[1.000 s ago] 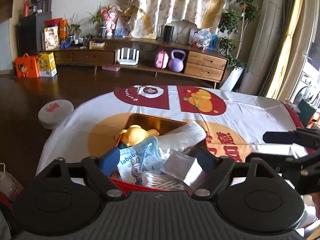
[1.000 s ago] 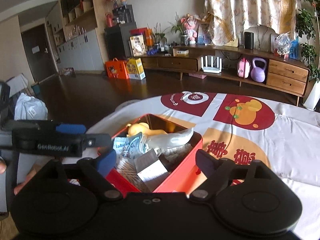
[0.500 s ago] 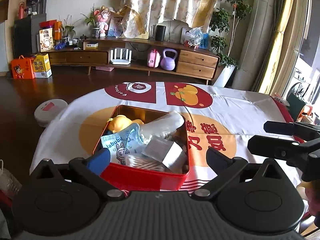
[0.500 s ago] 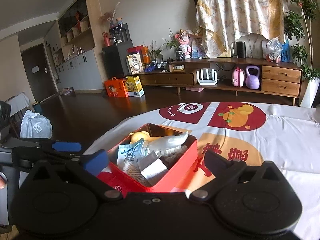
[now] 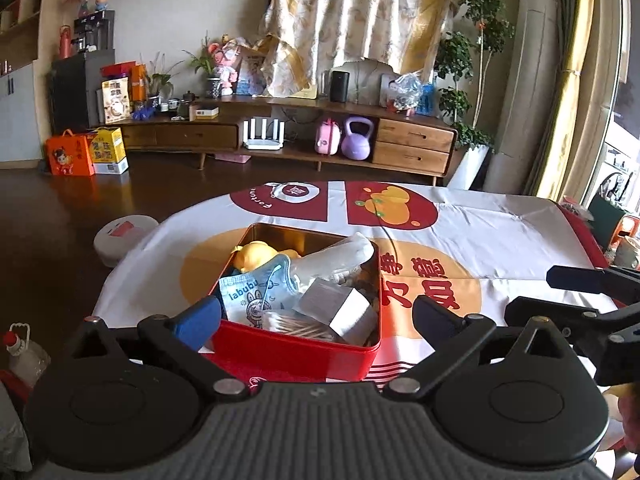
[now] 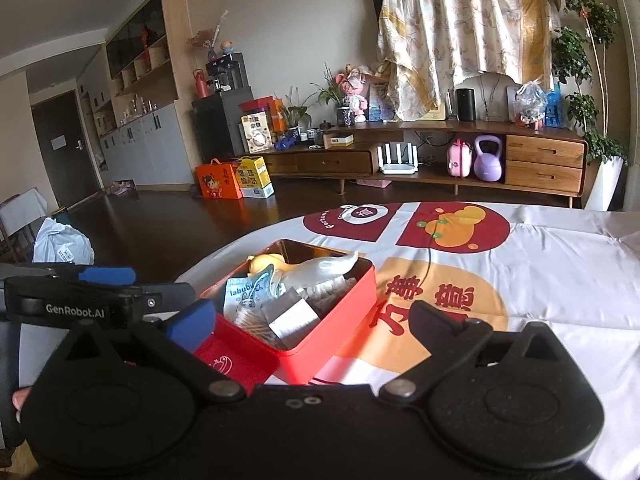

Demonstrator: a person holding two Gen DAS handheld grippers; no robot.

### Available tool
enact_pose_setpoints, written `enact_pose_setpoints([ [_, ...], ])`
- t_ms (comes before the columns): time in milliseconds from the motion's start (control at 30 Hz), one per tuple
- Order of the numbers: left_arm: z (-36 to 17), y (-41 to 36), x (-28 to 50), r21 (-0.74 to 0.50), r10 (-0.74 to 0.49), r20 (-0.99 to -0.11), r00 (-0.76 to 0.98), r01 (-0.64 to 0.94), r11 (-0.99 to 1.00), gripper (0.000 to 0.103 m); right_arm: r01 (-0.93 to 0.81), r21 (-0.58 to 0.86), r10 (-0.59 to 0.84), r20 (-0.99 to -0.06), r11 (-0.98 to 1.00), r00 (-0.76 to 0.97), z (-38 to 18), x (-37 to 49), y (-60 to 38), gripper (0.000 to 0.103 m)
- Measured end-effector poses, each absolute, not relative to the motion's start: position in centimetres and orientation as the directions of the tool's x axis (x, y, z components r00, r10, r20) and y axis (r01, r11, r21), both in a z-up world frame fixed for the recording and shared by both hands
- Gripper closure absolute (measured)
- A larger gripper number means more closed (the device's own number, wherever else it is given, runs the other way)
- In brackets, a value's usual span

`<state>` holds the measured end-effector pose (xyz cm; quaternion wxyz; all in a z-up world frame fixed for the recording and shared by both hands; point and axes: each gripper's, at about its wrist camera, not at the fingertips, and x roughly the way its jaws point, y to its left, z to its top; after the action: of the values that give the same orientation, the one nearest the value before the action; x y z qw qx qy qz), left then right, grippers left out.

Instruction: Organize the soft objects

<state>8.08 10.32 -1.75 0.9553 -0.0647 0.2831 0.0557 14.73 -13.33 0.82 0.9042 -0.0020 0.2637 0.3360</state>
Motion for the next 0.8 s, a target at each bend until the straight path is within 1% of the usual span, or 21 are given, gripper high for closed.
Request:
enact_pose_setpoints([
  [800, -1.90, 9.58, 7.38, -0.087, 0.077, -0.557, 0.827, -0.151, 0.985, 0.000, -0.599, 0.171, 0.596, -0.487, 0.782, 0.638, 0.87, 14.36, -13.87, 0.000],
])
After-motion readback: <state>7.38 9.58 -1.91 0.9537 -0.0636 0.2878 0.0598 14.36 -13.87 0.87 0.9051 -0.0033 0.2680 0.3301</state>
